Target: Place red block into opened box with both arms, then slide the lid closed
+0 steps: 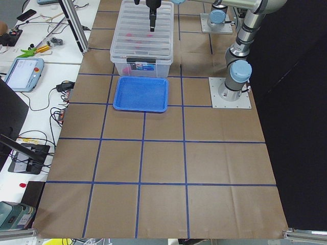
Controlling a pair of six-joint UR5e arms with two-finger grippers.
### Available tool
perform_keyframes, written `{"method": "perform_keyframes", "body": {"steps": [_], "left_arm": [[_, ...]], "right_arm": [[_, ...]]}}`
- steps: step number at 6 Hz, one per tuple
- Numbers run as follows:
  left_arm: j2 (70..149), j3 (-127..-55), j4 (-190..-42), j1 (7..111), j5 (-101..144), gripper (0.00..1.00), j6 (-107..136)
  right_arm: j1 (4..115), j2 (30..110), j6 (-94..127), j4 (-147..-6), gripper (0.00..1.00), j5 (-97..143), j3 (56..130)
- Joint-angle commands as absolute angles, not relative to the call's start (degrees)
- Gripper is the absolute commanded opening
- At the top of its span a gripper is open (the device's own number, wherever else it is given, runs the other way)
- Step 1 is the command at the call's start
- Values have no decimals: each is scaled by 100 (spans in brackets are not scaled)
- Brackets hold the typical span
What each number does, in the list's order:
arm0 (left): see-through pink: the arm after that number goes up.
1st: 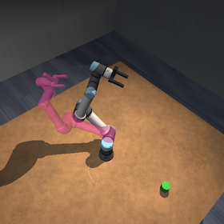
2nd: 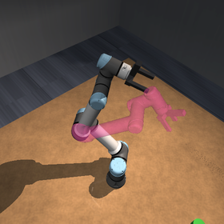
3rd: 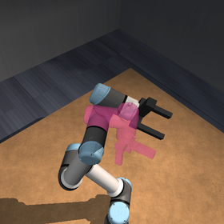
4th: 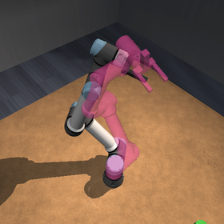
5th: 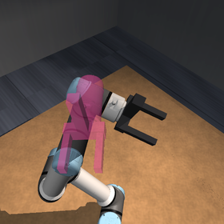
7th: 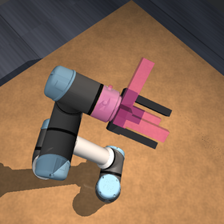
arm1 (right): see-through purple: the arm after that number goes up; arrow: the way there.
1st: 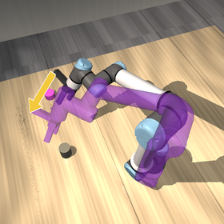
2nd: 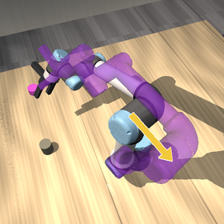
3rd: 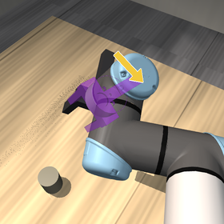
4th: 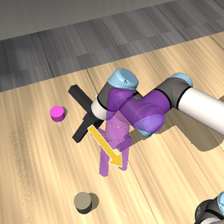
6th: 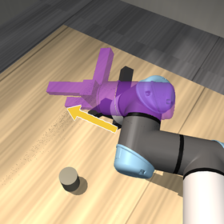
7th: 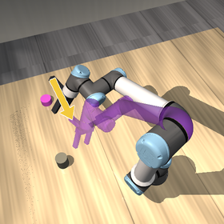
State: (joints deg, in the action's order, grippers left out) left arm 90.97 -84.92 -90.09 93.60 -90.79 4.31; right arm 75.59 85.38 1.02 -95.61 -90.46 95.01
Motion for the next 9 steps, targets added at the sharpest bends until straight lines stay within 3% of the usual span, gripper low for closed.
{"method": "perform_keyframes", "body": {"steps": [1,4,9], "left_arm": [[9105,-8490,-8957,9352,-9062,98,439],[9114,-8490,-8947,9343,-9044,98,439],[9114,-8490,-8930,9343,-9009,98,431]], "right_arm": [[8153,8656,401,-8767,100,-9105,8600],[9139,8850,1064,-8429,100,-9027,8437],[9158,8851,844,-8420,100,-9035,8481]]}}
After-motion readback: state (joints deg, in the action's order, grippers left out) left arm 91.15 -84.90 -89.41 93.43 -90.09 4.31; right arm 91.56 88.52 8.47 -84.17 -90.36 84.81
